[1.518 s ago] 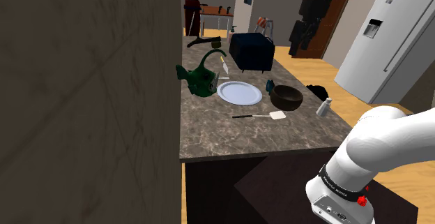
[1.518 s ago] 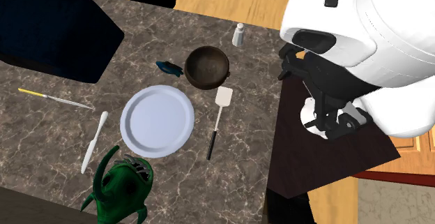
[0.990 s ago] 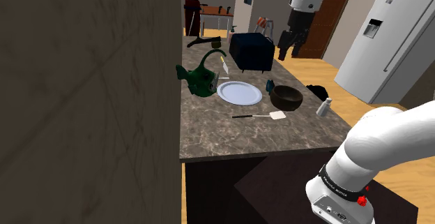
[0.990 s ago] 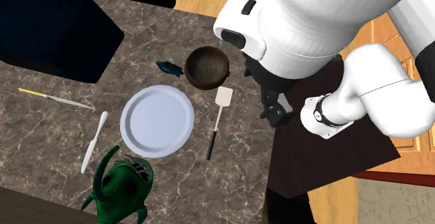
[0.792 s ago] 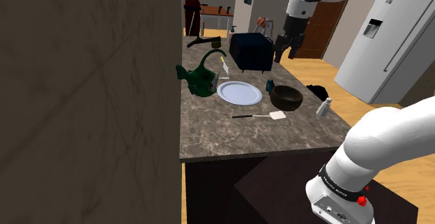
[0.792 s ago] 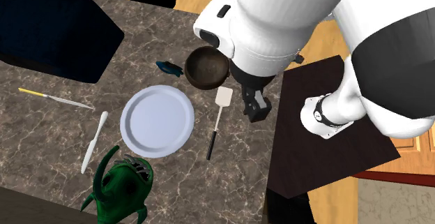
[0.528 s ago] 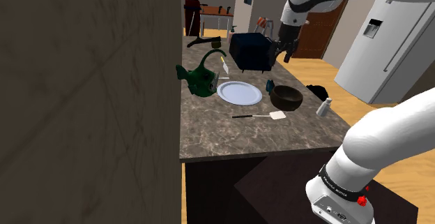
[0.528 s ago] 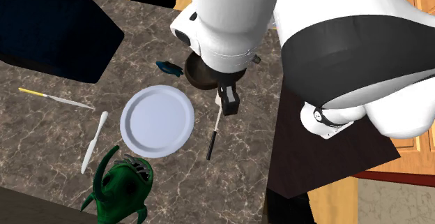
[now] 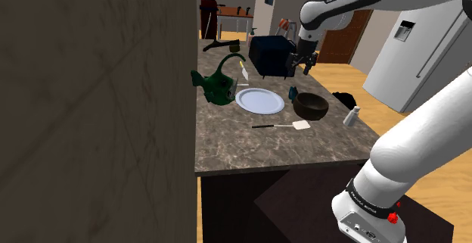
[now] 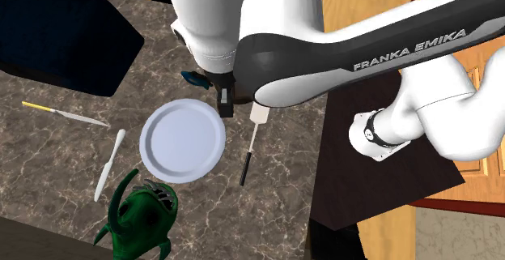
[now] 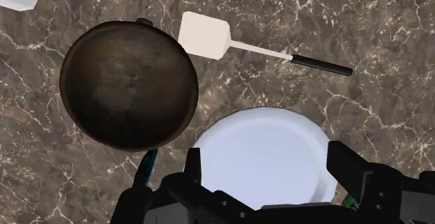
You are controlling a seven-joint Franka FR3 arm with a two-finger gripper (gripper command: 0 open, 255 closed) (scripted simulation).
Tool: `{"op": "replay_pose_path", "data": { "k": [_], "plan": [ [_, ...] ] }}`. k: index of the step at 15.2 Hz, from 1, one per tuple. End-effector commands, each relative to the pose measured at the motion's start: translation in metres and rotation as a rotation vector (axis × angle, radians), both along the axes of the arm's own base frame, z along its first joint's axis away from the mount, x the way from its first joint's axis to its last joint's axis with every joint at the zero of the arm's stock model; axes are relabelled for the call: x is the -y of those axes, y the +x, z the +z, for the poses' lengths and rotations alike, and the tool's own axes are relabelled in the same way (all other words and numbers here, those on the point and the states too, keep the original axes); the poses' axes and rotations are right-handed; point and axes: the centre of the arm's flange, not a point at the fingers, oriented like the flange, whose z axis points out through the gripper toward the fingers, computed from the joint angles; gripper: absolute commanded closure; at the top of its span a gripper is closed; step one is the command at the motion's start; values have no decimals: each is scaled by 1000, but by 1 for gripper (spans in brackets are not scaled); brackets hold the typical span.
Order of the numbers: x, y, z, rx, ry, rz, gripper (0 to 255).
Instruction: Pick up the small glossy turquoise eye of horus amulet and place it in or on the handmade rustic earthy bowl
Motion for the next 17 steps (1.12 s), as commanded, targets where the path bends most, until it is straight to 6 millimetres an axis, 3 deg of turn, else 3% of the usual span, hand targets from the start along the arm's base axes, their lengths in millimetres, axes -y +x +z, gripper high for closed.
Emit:
{"op": "replay_pose_path", "data": {
  "k": [1, 17],
  "plan": [
    [19, 10, -16, 0, 3, -37, 0],
    [177, 73, -144, 0, 32, -327, 0]
  ]
}}
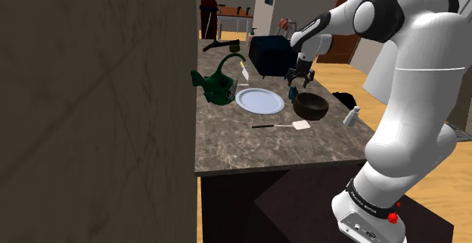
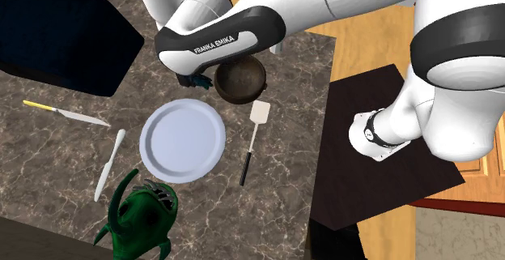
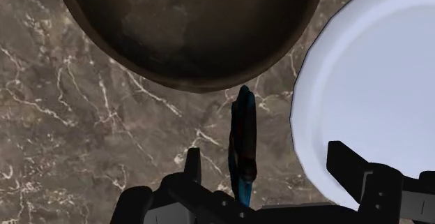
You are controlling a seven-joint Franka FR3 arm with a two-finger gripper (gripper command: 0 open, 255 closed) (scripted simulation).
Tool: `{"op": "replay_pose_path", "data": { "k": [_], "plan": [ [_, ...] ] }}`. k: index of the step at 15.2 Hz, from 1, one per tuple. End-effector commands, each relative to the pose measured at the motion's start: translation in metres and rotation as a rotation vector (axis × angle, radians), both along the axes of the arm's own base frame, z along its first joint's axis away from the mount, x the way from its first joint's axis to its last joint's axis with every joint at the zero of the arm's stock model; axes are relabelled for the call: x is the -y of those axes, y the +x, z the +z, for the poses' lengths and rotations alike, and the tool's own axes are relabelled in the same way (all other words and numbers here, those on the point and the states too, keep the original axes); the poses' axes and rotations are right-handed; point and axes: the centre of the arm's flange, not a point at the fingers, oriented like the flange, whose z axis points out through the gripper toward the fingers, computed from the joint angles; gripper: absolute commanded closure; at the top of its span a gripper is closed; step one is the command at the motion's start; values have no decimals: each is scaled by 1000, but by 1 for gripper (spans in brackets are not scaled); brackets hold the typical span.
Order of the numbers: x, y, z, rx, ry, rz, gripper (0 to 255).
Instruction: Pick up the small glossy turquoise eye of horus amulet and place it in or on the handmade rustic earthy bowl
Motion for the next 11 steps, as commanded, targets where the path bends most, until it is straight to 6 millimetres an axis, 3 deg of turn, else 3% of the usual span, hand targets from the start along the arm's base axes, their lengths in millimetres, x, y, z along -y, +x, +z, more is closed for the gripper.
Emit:
{"op": "replay_pose_path", "data": {
  "k": [1, 8, 11],
  "plan": [
    [10, 2, -9, 1, 2, -20, 0],
    [9, 3, -49, 1, 2, -20, 0],
    [9, 3, -49, 1, 2, -20, 0]
  ]
}}
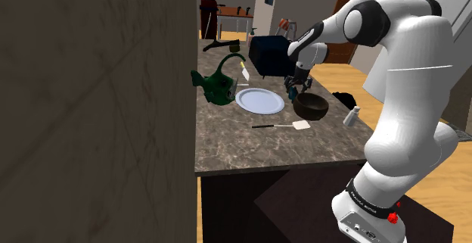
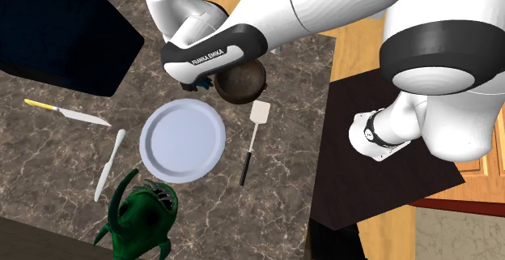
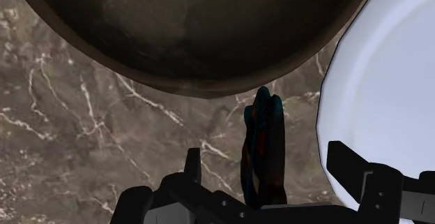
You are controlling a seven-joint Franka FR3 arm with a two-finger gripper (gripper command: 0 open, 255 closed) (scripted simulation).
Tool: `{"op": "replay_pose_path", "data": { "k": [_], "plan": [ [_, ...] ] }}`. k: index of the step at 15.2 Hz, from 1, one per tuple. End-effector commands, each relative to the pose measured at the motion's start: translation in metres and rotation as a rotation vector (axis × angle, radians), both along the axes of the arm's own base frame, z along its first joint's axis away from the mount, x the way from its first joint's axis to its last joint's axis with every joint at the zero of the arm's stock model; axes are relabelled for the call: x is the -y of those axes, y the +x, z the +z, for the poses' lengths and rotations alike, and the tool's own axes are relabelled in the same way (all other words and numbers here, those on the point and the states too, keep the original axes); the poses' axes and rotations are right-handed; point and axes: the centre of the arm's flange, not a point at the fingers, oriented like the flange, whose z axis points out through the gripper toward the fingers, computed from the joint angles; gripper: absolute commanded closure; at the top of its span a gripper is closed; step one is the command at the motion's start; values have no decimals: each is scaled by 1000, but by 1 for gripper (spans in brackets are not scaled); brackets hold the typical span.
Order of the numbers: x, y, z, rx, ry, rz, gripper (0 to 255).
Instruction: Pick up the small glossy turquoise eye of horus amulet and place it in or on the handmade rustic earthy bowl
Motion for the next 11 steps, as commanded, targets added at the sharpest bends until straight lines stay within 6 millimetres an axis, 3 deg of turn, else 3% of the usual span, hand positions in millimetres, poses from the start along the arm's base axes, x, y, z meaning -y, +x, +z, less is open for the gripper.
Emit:
{"op": "replay_pose_path", "data": {
  "k": [1, 5, 6, 11],
  "plan": [
    [0, 0, -1, 0, 0, 0, 0],
    [0, 0, -1, 0, 0, 0, 0],
    [0, 0, -1, 0, 0, 0, 255],
    [0, 0, -1, 0, 0, 0, 255]
  ]
}}
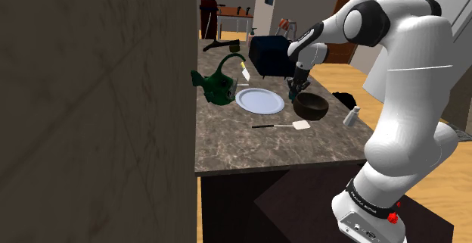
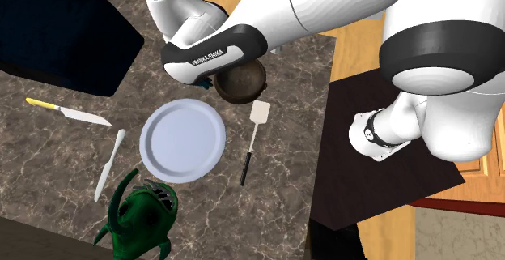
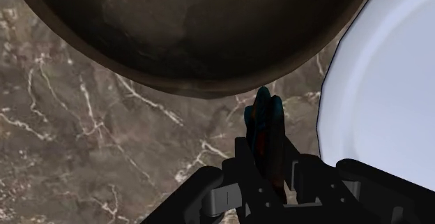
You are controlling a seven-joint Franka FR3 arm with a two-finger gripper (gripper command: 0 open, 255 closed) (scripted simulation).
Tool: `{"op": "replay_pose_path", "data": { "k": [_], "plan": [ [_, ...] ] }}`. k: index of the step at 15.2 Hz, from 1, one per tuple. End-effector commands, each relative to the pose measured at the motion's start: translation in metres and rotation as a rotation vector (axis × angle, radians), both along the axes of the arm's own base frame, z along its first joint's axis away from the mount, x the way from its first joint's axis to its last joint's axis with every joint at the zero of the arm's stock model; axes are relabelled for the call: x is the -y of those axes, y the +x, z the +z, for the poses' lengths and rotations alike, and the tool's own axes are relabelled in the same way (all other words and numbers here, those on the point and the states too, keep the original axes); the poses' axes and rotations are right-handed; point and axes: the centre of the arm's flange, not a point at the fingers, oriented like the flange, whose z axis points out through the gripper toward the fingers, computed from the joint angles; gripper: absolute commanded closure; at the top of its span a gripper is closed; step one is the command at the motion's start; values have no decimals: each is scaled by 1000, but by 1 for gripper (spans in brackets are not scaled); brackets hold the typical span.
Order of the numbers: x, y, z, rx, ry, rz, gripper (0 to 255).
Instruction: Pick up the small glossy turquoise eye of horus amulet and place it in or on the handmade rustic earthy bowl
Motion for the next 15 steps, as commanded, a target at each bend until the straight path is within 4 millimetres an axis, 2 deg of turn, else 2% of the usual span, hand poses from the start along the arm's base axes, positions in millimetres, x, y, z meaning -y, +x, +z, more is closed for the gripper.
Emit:
{"op": "replay_pose_path", "data": {
  "k": [1, 4, 15],
  "plan": [
    [0, 0, 0, 0, 0, 0, 255],
    [0, 0, 0, 0, 0, 0, 255],
    [0, 0, 58, 0, 0, 0, 255]
  ]
}}
